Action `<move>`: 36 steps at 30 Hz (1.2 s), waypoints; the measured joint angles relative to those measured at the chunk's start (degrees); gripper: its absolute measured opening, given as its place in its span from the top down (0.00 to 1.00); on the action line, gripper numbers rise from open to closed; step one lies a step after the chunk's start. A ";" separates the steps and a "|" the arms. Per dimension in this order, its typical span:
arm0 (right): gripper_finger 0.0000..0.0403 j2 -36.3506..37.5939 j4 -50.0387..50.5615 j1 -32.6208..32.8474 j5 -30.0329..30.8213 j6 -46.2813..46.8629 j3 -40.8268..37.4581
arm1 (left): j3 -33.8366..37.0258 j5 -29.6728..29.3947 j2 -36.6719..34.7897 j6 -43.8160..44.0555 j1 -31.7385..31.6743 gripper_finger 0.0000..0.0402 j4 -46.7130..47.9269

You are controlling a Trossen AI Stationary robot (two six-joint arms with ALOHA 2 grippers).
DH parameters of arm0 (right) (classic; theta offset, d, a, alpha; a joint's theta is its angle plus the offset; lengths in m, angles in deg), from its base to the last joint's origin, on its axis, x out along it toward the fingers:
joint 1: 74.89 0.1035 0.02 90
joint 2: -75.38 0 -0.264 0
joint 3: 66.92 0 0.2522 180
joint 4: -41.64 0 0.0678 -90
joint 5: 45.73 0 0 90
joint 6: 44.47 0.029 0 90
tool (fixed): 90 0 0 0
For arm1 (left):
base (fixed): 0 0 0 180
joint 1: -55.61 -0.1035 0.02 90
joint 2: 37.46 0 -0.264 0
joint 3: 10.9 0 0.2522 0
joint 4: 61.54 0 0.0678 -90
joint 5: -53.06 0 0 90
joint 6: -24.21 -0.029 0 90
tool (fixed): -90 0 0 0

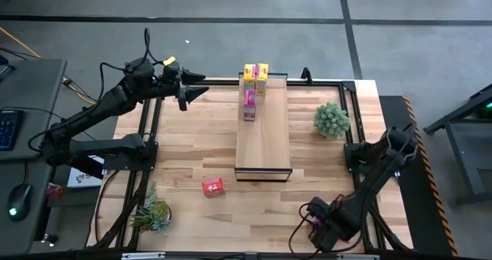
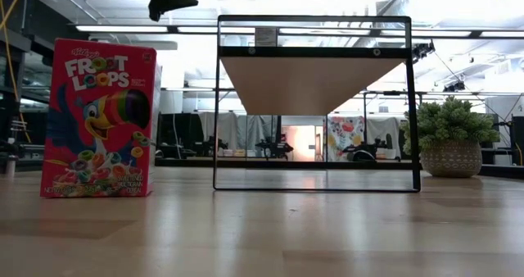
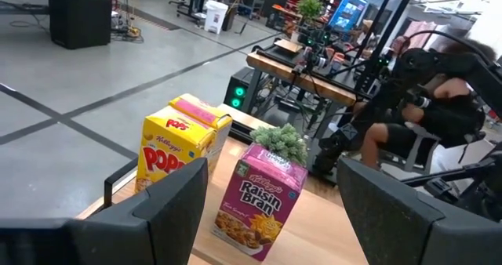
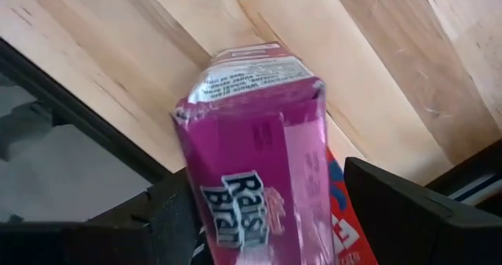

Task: Stack cereal on shelf
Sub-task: Align the violet cereal box with the other violet cereal box on the shelf

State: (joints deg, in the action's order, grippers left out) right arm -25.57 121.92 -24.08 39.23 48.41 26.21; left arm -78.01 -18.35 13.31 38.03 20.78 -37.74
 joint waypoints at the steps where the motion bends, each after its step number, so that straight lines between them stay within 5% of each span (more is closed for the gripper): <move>1: 0.29 -0.43 -0.03 0.00 -0.03 -0.65 0.00 | 0.00 -0.11 0.00 -0.02 0.00 0.32 0.00; 11: 0.32 -2.88 -0.02 -0.02 -0.91 -3.35 0.00 | 0.00 -0.63 0.00 -0.94 0.00 0.32 0.00; 25: 0.77 -0.82 1.90 -0.19 4.13 -4.98 3.89 | 0.00 -0.61 0.00 -0.57 0.00 0.32 0.00; 30: 0.77 4.01 2.36 -2.18 12.57 -8.62 11.66 | 0.00 -0.61 0.00 -0.52 0.00 0.32 0.00; 36: 0.73 8.07 2.75 -10.93 33.80 -24.09 29.49 | 0.00 -0.61 0.00 -0.50 0.00 0.32 0.00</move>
State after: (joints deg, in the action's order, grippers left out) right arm -17.50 124.67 -35.01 73.03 24.31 55.70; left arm -78.01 -18.96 13.31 37.53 20.78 -37.74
